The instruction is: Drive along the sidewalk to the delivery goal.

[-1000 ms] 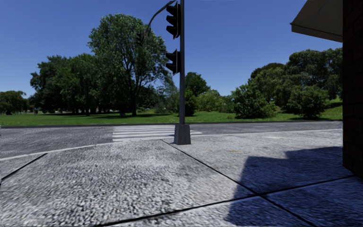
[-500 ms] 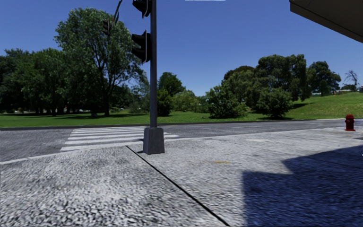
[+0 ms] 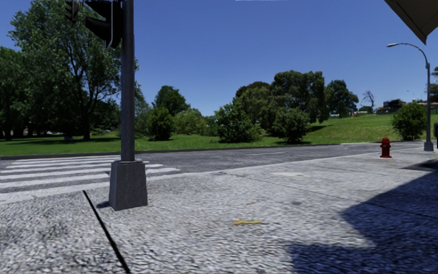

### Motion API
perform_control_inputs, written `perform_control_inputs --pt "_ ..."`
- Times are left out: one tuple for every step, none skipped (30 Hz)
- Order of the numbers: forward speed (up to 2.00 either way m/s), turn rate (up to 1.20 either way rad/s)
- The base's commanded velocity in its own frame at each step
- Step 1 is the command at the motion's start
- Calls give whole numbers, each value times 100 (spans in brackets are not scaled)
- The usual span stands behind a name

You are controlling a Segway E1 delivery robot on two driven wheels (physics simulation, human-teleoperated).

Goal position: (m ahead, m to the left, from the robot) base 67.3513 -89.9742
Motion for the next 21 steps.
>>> perform_control_inputs --pt "200 -49" --pt "200 -49" --pt "200 -50" --pt "200 -55" --pt "200 -57" --pt "200 -57" --pt "200 -57" --pt "200 -57" --pt "200 -57" --pt "200 -57" --pt "200 -57" --pt "200 -57" --pt "200 -57" --pt "200 -57" --pt "200 -57" --pt "200 -57" --pt "200 -57" --pt "200 -57" --pt "200 -57" --pt "200 -57" --pt "200 -57"
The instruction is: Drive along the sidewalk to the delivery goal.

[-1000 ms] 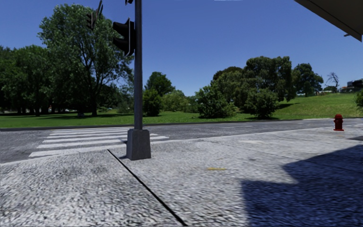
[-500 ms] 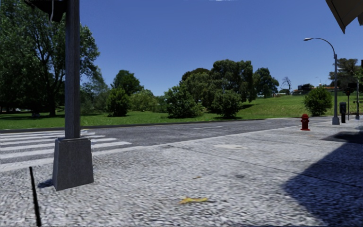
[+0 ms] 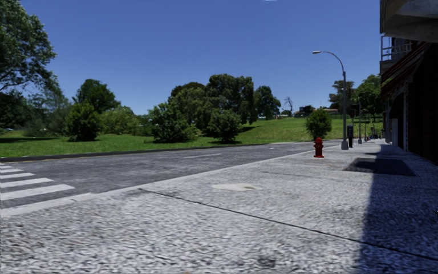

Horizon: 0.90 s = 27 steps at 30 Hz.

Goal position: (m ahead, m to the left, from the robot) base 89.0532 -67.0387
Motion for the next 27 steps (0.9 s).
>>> perform_control_inputs --pt "200 -57" --pt "200 -57" --pt "200 -57" --pt "200 -57" --pt "200 -57" --pt "200 -57" --pt "200 -57" --pt "200 -57" --pt "200 -57" --pt "200 -57" --pt "200 -57" --pt "200 -57" --pt "200 -57" --pt "200 -57" --pt "200 -57" --pt "200 -57" --pt "200 -57" --pt "200 -57" --pt "200 -57" --pt "200 -57" --pt "200 -57" --pt "200 -57" --pt "200 -57" --pt "200 -57" --pt "200 -57" --pt "200 -57" --pt "200 -57"
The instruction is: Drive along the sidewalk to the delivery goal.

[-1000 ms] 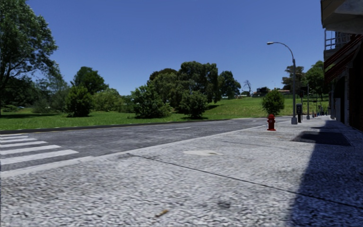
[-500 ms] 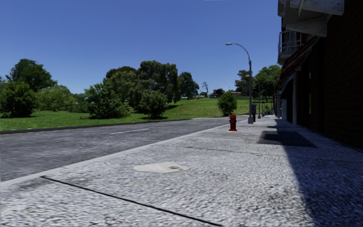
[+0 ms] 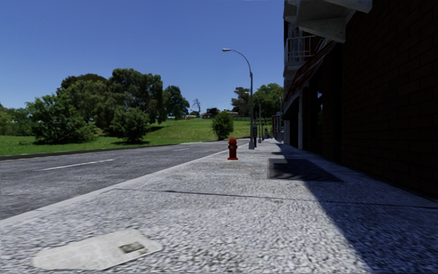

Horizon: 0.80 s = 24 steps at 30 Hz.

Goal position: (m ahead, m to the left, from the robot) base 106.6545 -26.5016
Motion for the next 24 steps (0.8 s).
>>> perform_control_inputs --pt "200 -57" --pt "200 -57" --pt "200 -57" --pt "200 -57" --pt "200 -57" --pt "200 -57" --pt "200 -57" --pt "200 -57" --pt "200 -57" --pt "200 -57" --pt "200 -57" --pt "200 -57" --pt "200 -57" --pt "200 -57" --pt "200 -57" --pt "200 -57" --pt "200 -57" --pt "200 -57" --pt "200 -57" --pt "200 -12" --pt "200 0" --pt "200 0" --pt "200 0" --pt "200 0"
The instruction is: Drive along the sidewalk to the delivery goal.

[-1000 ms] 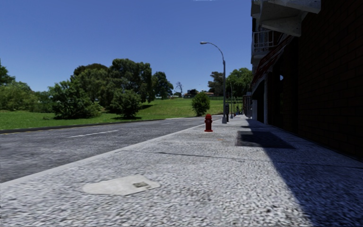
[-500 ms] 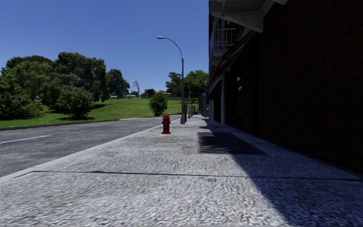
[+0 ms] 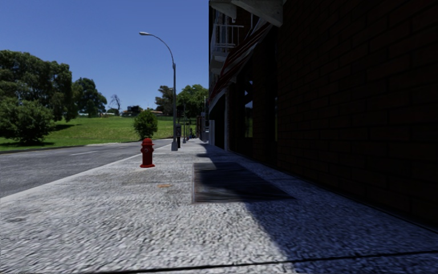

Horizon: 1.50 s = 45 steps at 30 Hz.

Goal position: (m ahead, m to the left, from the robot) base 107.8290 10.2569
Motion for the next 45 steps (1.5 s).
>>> perform_control_inputs --pt "200 0" --pt "200 0" --pt "200 0" --pt "200 0" --pt "200 0" --pt "200 0" --pt "200 0" --pt "200 0" --pt "200 0" --pt "200 0" --pt "200 0" --pt "200 0" --pt "200 0" --pt "200 0" --pt "200 0" --pt "200 0" --pt "200 0" --pt "200 0" --pt "200 1" --pt "200 4" --pt "200 4" --pt "200 7" --pt "200 9" --pt "200 9" --pt "200 10" --pt "200 10" --pt "200 10" --pt "200 10" --pt "200 10" --pt "200 10" --pt "200 10" --pt "200 10" --pt "200 10" --pt "200 11" --pt "200 11" --pt "200 12" --pt "200 15" --pt "200 15" --pt "200 15" --pt "200 20" --pt "200 21" --pt "200 21" --pt "200 22" --pt "200 22" --pt "200 22"
